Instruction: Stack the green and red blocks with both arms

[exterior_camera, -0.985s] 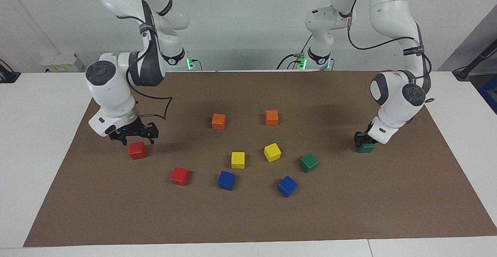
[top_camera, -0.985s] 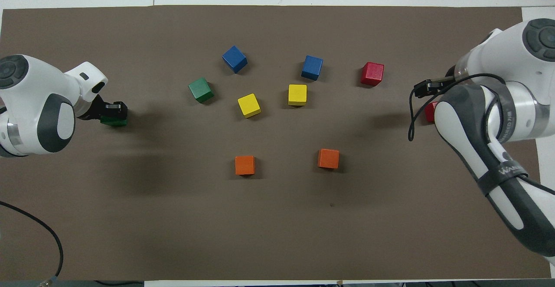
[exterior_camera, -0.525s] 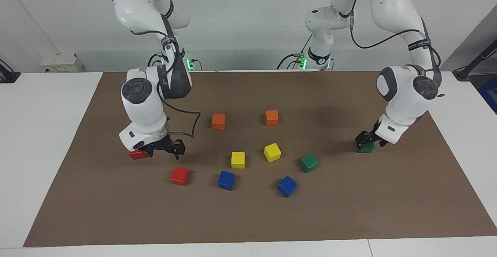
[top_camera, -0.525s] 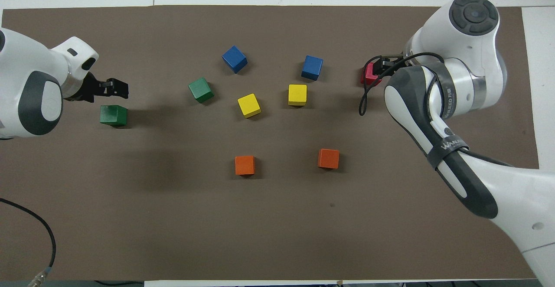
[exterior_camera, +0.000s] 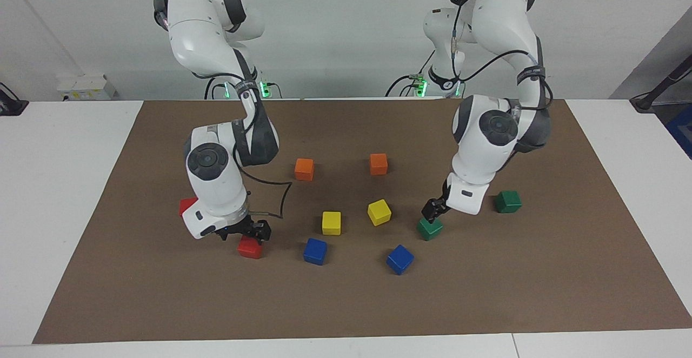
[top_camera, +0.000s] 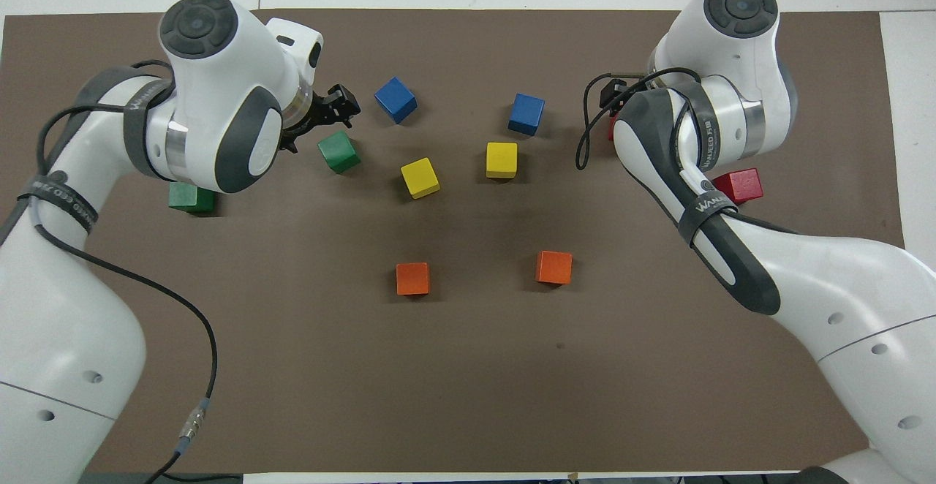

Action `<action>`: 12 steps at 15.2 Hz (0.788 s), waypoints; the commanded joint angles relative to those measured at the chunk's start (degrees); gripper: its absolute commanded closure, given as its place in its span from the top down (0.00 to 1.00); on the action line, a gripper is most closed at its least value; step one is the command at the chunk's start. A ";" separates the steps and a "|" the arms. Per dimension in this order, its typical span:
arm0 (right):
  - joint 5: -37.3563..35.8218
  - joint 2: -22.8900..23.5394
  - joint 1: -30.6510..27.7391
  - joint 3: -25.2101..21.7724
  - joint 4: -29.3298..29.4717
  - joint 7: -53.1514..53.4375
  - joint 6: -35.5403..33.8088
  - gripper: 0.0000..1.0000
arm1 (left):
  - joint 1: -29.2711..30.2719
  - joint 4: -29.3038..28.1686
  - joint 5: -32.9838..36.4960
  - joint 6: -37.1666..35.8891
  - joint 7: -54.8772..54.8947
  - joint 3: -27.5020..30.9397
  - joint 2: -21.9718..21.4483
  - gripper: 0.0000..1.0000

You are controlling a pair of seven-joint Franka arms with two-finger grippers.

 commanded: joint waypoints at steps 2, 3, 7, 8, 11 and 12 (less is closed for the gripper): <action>1.02 2.12 -0.65 0.64 2.31 0.07 2.47 1.00 | -0.81 0.31 1.62 4.84 -3.07 1.79 2.01 1.00; 1.12 2.30 -0.74 0.64 2.23 -0.02 3.00 1.00 | -0.99 -1.10 1.63 6.86 -3.25 1.87 1.92 1.00; 1.29 3.09 -0.74 0.64 1.96 -0.11 5.02 1.00 | -0.99 -5.41 3.38 10.83 -3.60 1.96 1.31 1.00; 1.38 3.35 -0.65 0.64 1.70 -0.11 5.98 1.00 | -1.07 -6.64 3.38 11.97 -3.86 1.96 0.87 1.00; 1.56 3.71 -0.30 0.64 -0.40 -0.11 8.79 1.00 | -1.34 -10.42 3.47 14.61 -4.04 1.96 -0.10 1.00; 1.56 3.62 -0.30 0.64 -1.19 -0.11 9.41 1.00 | -1.34 -11.13 3.47 15.22 -4.04 1.96 -0.45 1.00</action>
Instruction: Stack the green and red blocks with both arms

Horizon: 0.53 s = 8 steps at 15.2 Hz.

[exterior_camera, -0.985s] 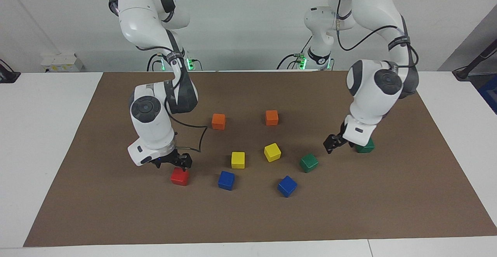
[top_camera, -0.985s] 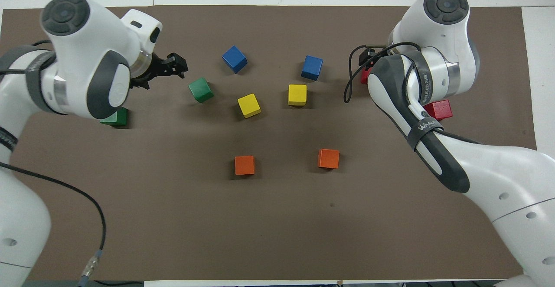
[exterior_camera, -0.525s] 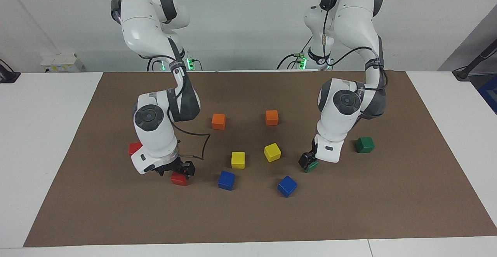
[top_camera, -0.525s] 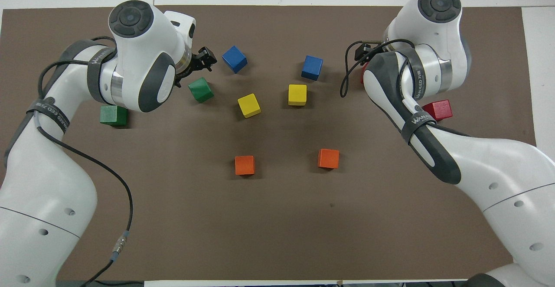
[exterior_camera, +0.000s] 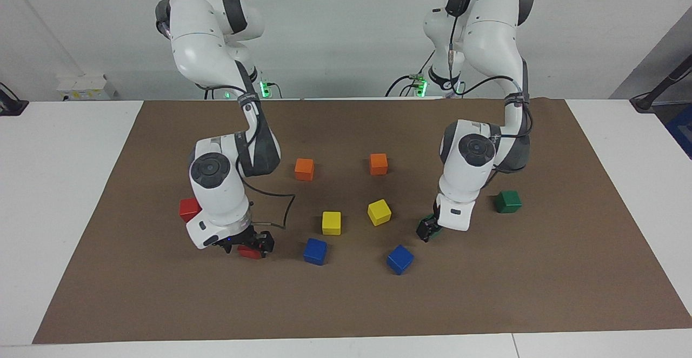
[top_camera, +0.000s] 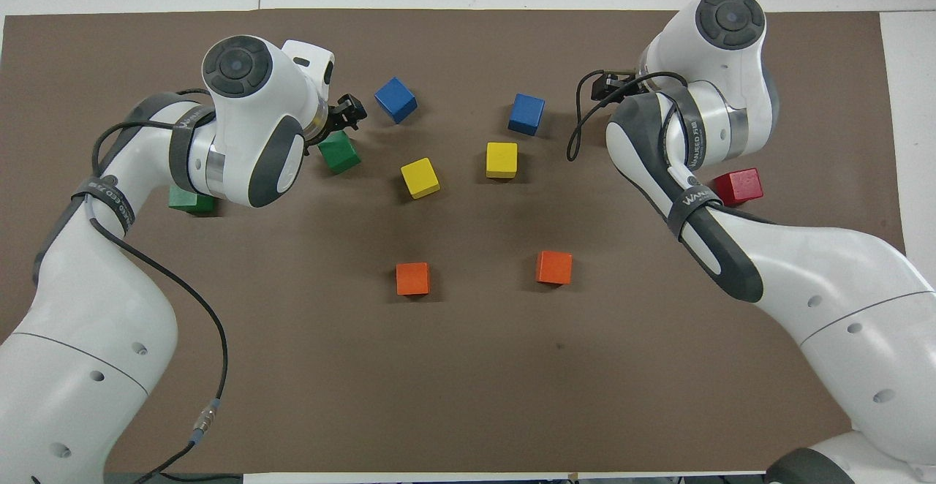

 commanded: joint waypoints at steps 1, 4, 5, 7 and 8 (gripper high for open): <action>1.12 0.34 -0.29 0.54 -1.94 -0.11 2.26 1.00 | -0.75 -5.24 1.54 2.83 -1.72 0.58 -2.91 1.00; 1.12 0.25 -0.38 0.54 -2.56 -0.80 2.17 1.00 | -1.54 -5.43 1.54 3.01 -3.21 0.58 -2.83 1.00; 1.12 0.07 -0.46 0.54 -3.17 -0.90 2.17 0.98 | -1.54 -5.34 1.54 3.01 -4.00 0.67 -2.83 1.00; 1.12 -0.02 -0.73 0.54 -3.44 -1.07 1.56 0.95 | -1.72 -5.17 1.62 2.22 -4.88 0.67 -2.92 0.40; 1.12 -0.28 -0.64 0.54 -3.87 -1.16 1.29 0.91 | -1.81 -5.08 1.97 1.96 -4.89 0.67 -2.92 0.00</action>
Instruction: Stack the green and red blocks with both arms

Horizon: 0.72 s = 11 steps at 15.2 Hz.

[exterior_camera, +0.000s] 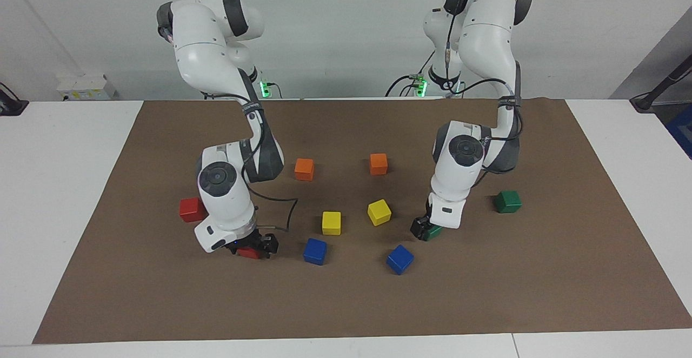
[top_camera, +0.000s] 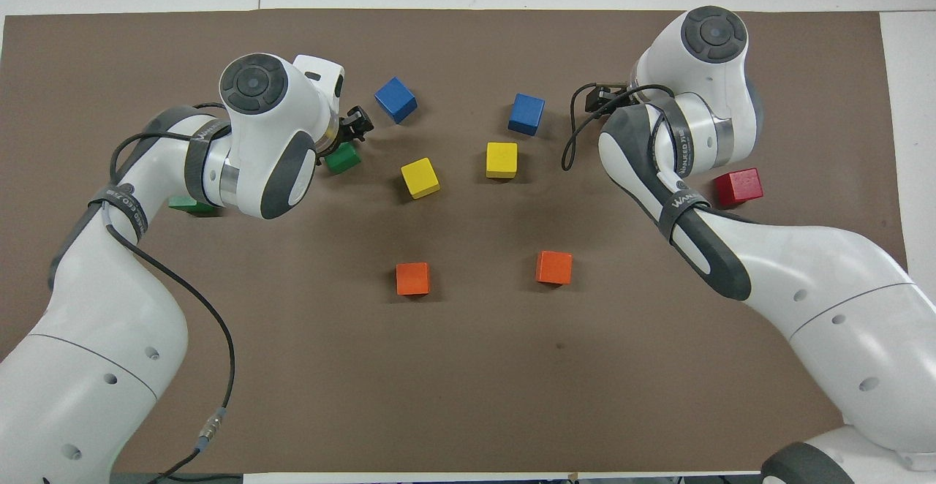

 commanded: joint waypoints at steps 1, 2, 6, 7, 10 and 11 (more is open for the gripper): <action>1.12 -1.25 -0.60 0.38 -2.26 -1.13 0.12 0.85 | -1.16 -2.23 3.20 -1.04 -2.01 0.77 -2.41 0.00; 1.12 -1.34 -0.68 0.38 -2.35 -1.04 -0.15 0.81 | -1.08 -0.92 4.96 -4.01 -1.74 0.77 -2.41 0.00; 1.12 -1.78 -0.68 0.38 -2.26 -1.21 -3.22 0.56 | 0.76 7.09 6.30 -15.98 0.36 0.24 -3.80 0.00; 1.12 -1.87 -0.68 0.38 -2.26 -1.21 -3.31 0.43 | 1.99 6.22 5.42 -16.60 2.11 0.07 -5.99 0.00; 1.12 -2.22 -0.68 0.38 -2.26 -1.39 -4.27 0.00 | 7.43 3.05 1.39 -21.34 20.78 0.24 -11.19 0.00; 1.12 -2.57 -0.60 0.38 -2.17 -1.39 -5.06 0.00 | 9.80 2.17 0.15 -22.05 26.68 0.24 -12.50 0.00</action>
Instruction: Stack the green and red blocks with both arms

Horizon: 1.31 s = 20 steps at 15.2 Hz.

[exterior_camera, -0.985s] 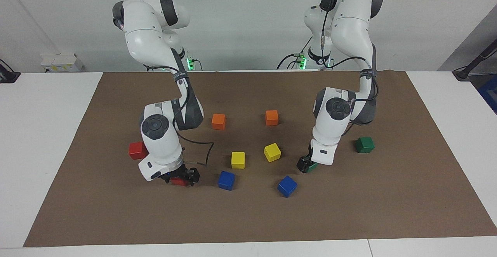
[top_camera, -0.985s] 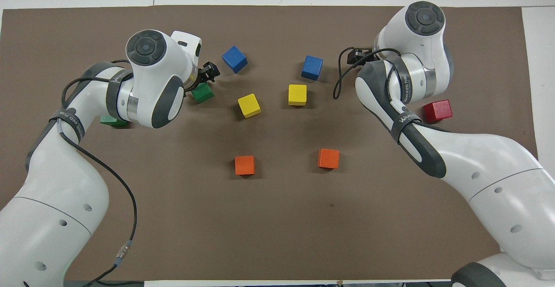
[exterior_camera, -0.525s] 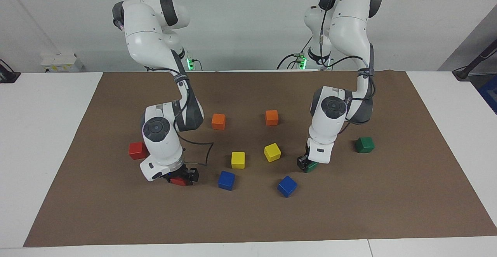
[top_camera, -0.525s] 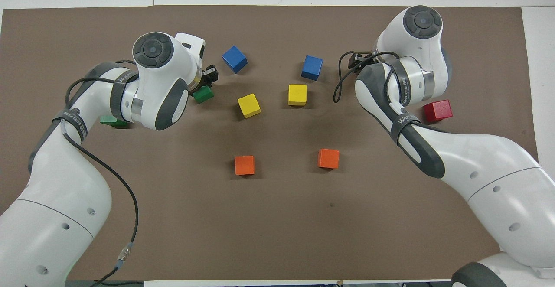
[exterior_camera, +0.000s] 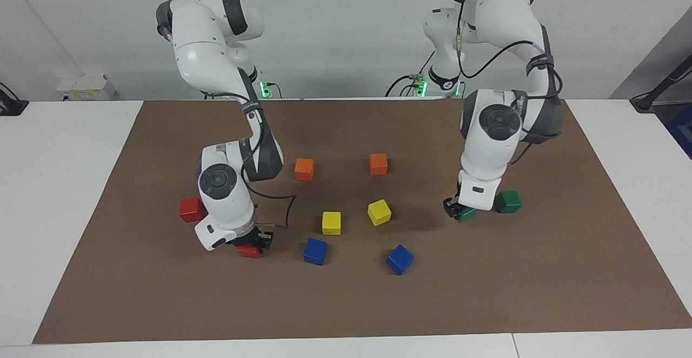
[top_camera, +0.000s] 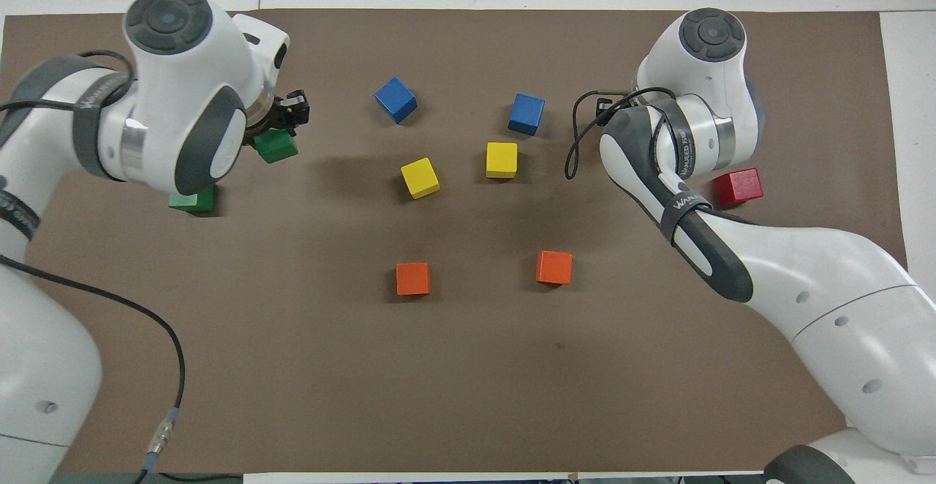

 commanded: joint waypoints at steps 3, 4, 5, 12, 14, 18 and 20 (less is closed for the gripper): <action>0.92 -3.94 -0.89 0.29 -1.72 -7.02 -5.07 0.00 | 10.29 -7.41 -3.12 -0.86 26.55 -0.23 -6.04 0.00; 0.92 -5.60 -1.76 0.29 -2.16 -10.61 -6.74 0.00 | 12.05 -8.46 -3.13 0.02 30.77 -0.23 -6.30 0.00; 0.92 -7.97 -3.42 0.29 -4.16 -14.65 -7.80 0.00 | 13.37 -9.35 -3.21 1.24 34.56 -0.23 -6.65 0.00; 0.66 -24.68 -12.57 0.29 -26.04 -35.94 -2.03 0.00 | 14.79 -17.25 -5.13 7.31 38.20 -0.14 -7.97 0.00; 0.66 -25.92 -15.03 0.29 -29.30 -40.25 1.14 0.00 | 16.11 -19.45 -7.60 9.51 38.20 -0.14 -8.67 0.00; 0.66 -27.24 -16.62 0.29 -33.97 -41.85 6.76 0.00 | 16.11 -20.16 -8.40 9.78 38.20 -0.05 -9.03 0.00; 0.66 -27.24 -16.71 0.29 -34.33 -41.68 7.74 0.00 | 16.11 -20.08 -8.40 10.22 38.29 -0.05 -9.03 0.00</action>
